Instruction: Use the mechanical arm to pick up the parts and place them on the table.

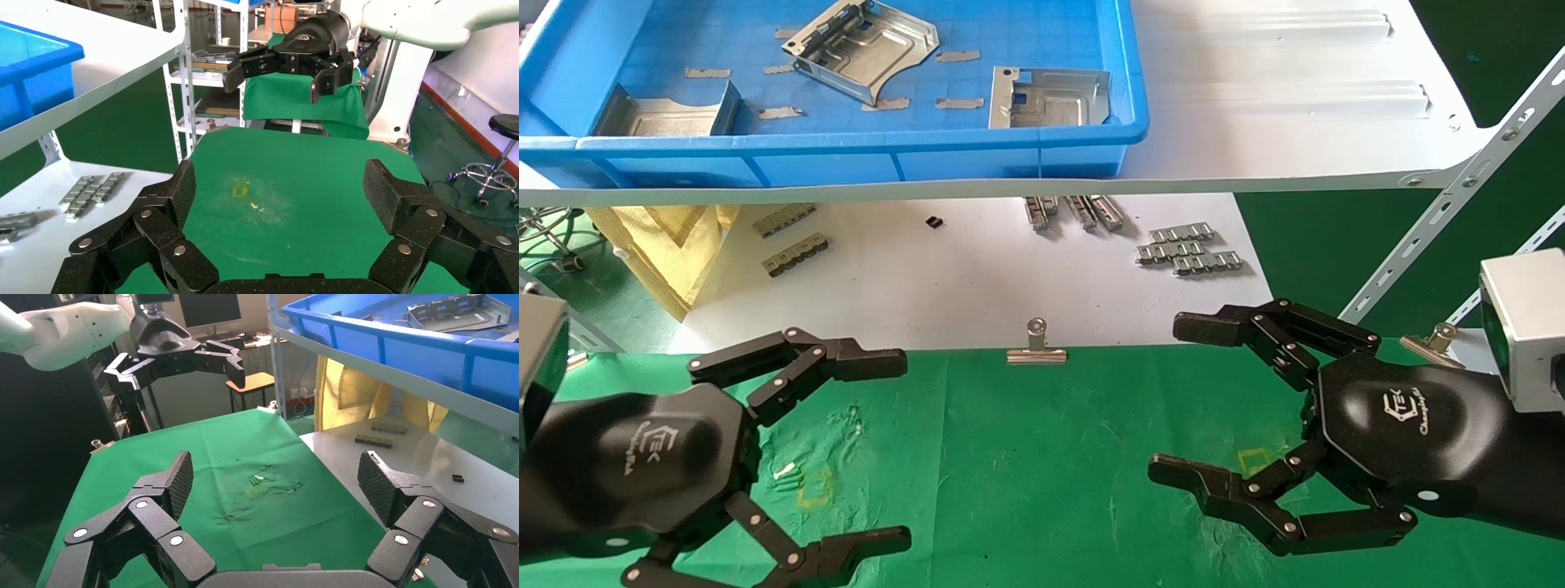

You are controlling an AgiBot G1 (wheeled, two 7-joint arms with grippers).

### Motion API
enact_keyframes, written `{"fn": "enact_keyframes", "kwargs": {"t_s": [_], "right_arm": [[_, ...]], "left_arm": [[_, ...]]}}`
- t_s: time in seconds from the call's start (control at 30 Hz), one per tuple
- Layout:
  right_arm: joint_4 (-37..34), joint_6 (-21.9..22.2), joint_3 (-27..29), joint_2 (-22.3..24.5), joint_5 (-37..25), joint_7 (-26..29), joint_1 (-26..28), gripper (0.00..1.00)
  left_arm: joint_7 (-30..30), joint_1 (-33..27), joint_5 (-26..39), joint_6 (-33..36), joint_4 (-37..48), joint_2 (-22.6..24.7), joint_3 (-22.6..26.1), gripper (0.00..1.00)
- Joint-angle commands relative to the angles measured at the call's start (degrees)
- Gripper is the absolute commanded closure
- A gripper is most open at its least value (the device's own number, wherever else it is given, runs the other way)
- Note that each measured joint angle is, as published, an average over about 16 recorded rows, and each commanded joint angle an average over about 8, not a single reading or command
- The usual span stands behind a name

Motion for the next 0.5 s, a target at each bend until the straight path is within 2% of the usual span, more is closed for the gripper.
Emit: {"fn": "enact_keyframes", "kwargs": {"t_s": [0.03, 0.4, 0.5], "right_arm": [[0.0, 0.0, 0.0, 0.0, 0.0, 0.0, 0.0, 0.0], [0.0, 0.0, 0.0, 0.0, 0.0, 0.0, 0.0, 0.0], [0.0, 0.0, 0.0, 0.0, 0.0, 0.0, 0.0, 0.37]], "left_arm": [[0.0, 0.0, 0.0, 0.0, 0.0, 0.0, 0.0, 0.0], [0.0, 0.0, 0.0, 0.0, 0.0, 0.0, 0.0, 0.0], [0.0, 0.0, 0.0, 0.0, 0.0, 0.0, 0.0, 0.0]]}}
